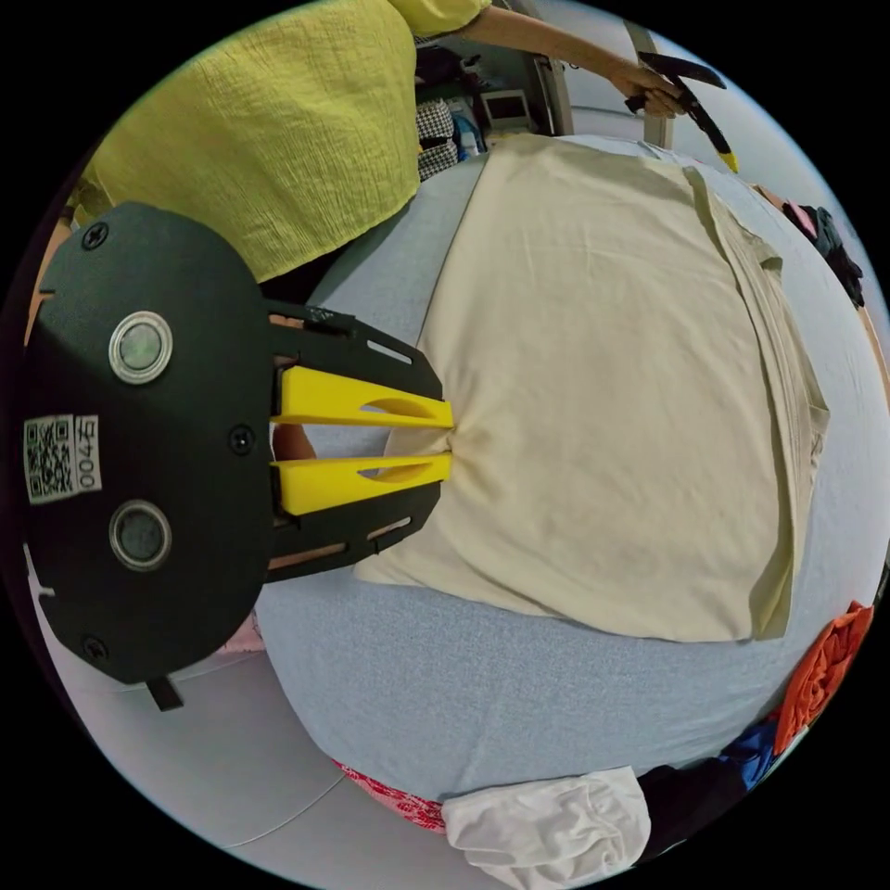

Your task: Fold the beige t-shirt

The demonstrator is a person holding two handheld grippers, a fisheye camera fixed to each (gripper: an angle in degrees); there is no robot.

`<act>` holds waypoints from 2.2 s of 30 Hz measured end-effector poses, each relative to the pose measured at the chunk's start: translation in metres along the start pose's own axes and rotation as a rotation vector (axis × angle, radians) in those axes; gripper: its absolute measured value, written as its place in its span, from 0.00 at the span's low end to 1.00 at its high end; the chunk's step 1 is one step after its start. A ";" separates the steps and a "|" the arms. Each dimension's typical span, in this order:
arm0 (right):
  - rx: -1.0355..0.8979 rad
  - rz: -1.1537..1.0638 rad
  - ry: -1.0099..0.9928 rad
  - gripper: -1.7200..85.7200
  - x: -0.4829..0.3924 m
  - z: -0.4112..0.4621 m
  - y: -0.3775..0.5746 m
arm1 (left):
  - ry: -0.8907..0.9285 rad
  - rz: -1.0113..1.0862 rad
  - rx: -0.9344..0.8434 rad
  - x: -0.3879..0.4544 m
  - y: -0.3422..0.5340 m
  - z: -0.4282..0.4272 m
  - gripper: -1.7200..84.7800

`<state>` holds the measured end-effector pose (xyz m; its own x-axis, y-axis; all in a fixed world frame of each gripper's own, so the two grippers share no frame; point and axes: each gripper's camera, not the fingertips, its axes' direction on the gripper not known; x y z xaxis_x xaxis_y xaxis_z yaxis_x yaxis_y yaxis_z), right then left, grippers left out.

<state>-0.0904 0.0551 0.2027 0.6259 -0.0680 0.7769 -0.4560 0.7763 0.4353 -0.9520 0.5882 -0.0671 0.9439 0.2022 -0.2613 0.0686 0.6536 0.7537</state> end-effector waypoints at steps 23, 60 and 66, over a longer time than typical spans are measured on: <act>0.435 -0.125 0.039 0.16 -0.011 -0.054 0.023 | -0.139 -0.013 -0.015 0.030 -0.006 0.038 0.02; 0.249 -0.288 0.258 0.26 0.017 -0.061 -0.113 | -0.213 -0.044 -0.075 0.014 0.012 0.092 0.08; 0.284 -0.291 0.240 0.25 0.027 -0.075 -0.111 | -0.183 0.105 -0.058 0.017 0.025 0.096 0.10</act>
<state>0.0243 0.0141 0.1418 0.8668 -0.0847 0.4914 -0.3739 0.5416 0.7529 -0.9036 0.5384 0.0052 0.9881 0.1391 -0.0654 -0.0470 0.6782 0.7333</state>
